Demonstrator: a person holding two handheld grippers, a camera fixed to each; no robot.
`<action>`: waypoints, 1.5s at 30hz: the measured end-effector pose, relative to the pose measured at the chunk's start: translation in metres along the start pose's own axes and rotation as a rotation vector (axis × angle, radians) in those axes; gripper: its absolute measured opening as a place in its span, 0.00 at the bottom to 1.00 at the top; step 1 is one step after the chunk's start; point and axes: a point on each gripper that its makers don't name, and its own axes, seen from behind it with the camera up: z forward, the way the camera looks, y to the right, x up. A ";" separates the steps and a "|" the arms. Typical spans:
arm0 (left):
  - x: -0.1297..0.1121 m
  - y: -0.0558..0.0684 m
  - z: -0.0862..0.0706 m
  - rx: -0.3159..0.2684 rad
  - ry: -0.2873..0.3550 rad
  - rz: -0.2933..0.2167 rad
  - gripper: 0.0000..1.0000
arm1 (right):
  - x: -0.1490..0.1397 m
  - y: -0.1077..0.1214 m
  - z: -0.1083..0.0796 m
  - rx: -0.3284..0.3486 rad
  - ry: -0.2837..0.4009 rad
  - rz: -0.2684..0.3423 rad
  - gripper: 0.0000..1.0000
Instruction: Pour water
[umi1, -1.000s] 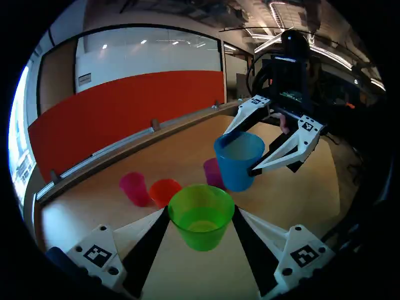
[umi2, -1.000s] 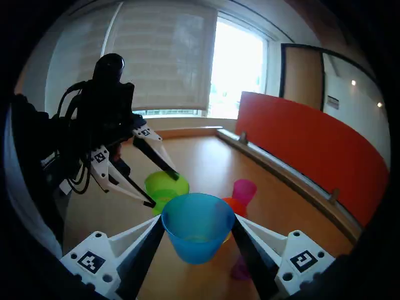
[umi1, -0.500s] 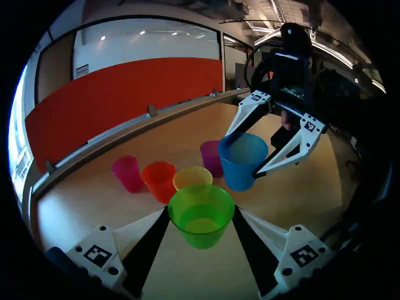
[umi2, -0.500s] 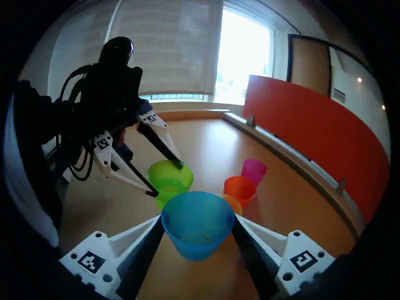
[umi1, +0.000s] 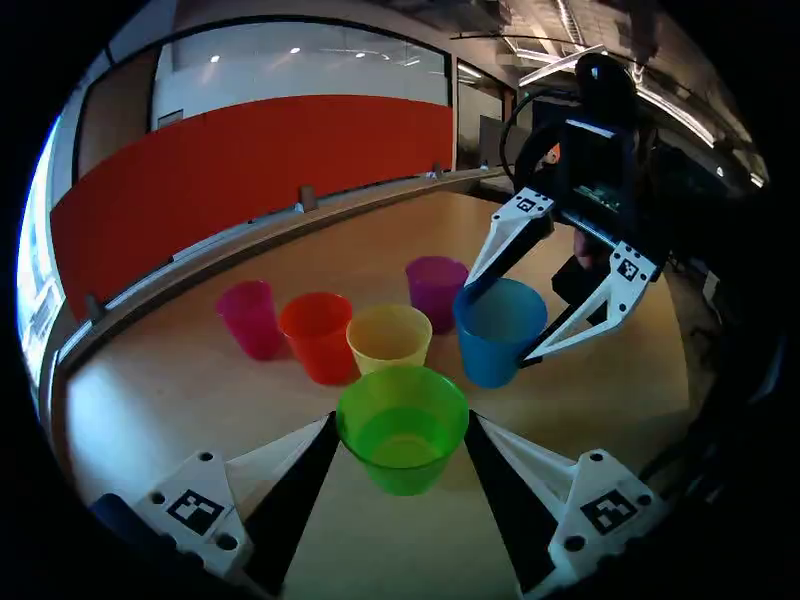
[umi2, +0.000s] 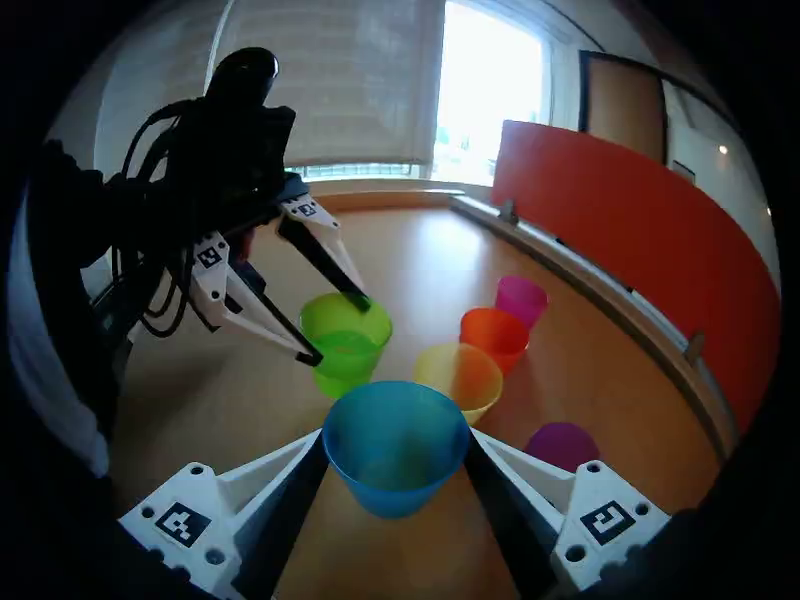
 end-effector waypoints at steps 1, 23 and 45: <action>-0.001 0.000 0.001 0.000 -0.001 -0.001 0.88 | -0.002 -0.001 0.001 0.002 -0.004 -0.003 0.94; -0.013 -0.001 0.009 0.016 0.009 -0.024 0.88 | -0.027 -0.009 0.014 0.022 -0.044 0.009 0.94; -0.022 -0.003 0.008 0.039 0.020 -0.046 0.88 | -0.040 -0.010 0.013 0.018 -0.065 0.016 0.93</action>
